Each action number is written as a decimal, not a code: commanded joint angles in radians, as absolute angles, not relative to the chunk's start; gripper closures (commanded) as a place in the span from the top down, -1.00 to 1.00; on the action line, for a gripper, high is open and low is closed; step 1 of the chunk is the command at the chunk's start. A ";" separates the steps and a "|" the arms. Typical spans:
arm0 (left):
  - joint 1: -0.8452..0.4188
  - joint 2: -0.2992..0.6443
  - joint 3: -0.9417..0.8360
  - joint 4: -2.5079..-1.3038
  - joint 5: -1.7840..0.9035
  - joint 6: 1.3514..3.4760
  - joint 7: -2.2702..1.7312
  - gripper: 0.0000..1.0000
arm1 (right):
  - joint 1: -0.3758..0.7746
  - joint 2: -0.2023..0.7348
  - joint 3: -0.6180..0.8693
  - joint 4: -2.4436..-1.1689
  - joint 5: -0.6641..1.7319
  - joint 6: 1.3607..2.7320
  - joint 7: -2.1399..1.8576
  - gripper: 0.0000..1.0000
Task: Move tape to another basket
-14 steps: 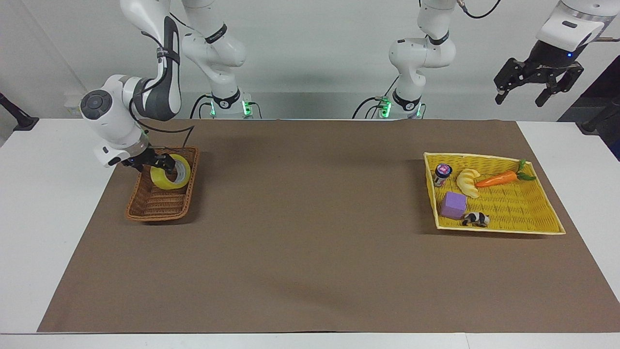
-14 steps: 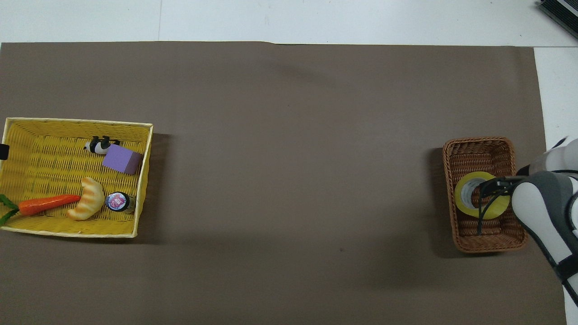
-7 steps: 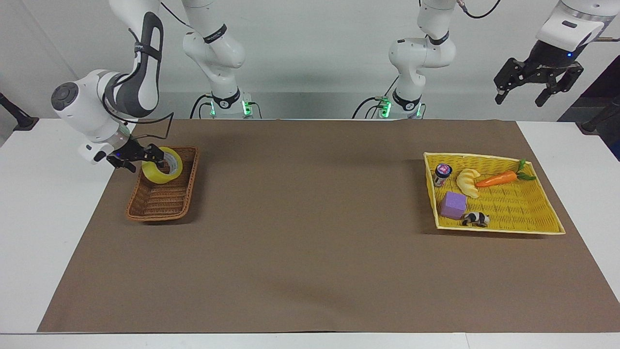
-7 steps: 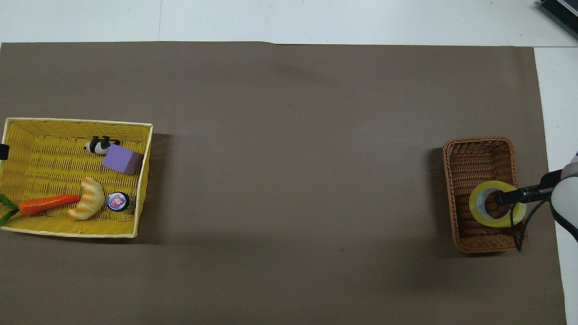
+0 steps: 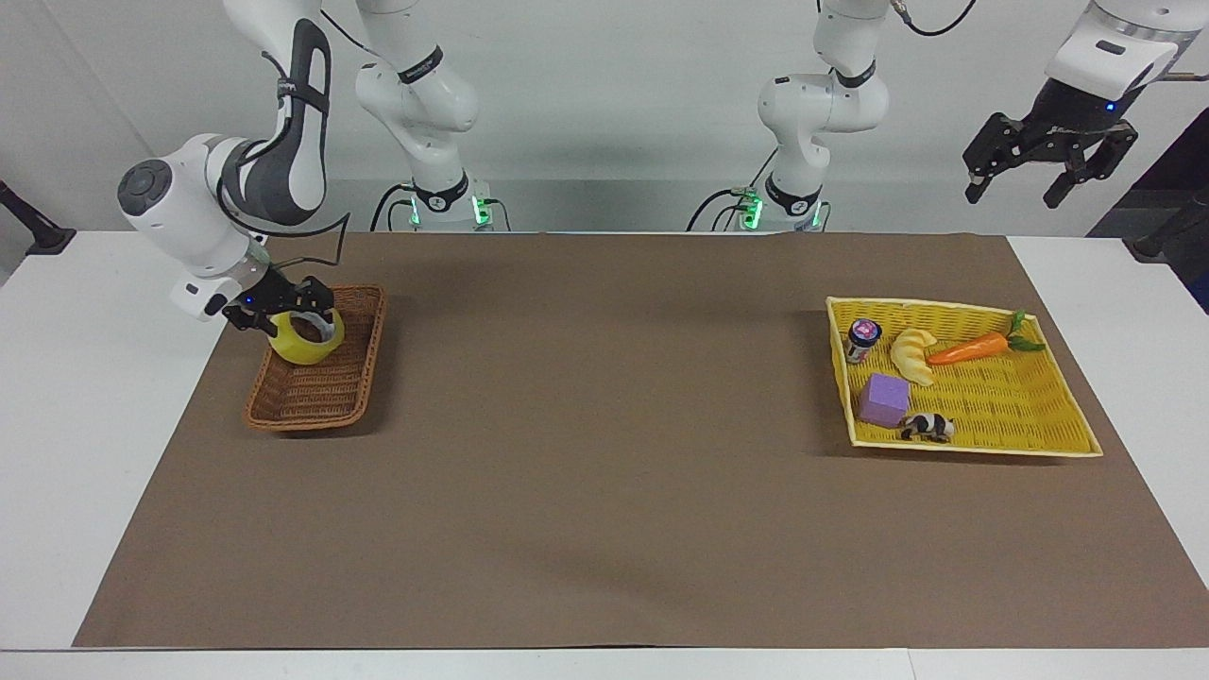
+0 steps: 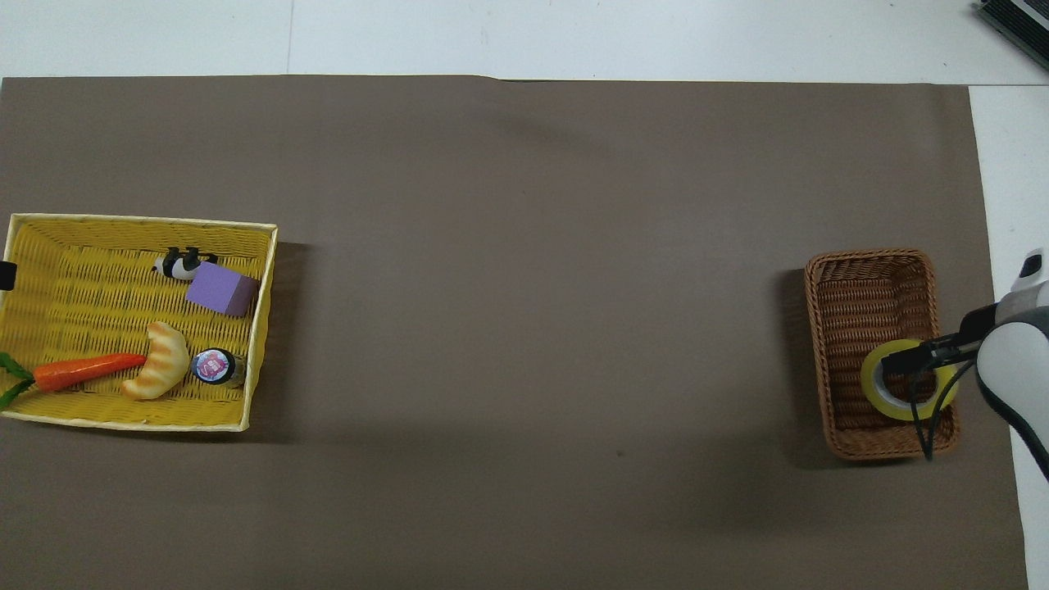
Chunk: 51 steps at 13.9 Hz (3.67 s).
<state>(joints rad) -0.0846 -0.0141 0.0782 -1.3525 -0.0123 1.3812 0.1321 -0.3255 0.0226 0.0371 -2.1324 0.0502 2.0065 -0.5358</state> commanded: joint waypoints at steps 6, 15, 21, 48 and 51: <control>-0.077 -0.037 0.071 -1.378 0.003 1.378 0.141 1.00 | -0.175 0.123 0.043 -1.869 -0.034 1.999 -0.136 1.00; -0.077 -0.037 0.071 -1.378 0.003 1.378 0.141 1.00 | -0.083 0.114 0.049 -1.560 -0.074 1.776 0.023 1.00; -0.077 -0.037 0.071 -1.378 0.003 1.378 0.141 1.00 | -0.098 0.091 0.051 -1.433 -0.023 1.494 -0.046 1.00; -0.077 -0.037 0.071 -1.378 0.003 1.378 0.141 1.00 | -0.086 -0.009 0.051 -1.549 -0.020 1.494 -0.087 1.00; -0.077 -0.037 0.071 -1.378 0.003 1.378 0.141 1.00 | -0.086 -0.009 0.051 -1.549 -0.020 1.494 -0.087 1.00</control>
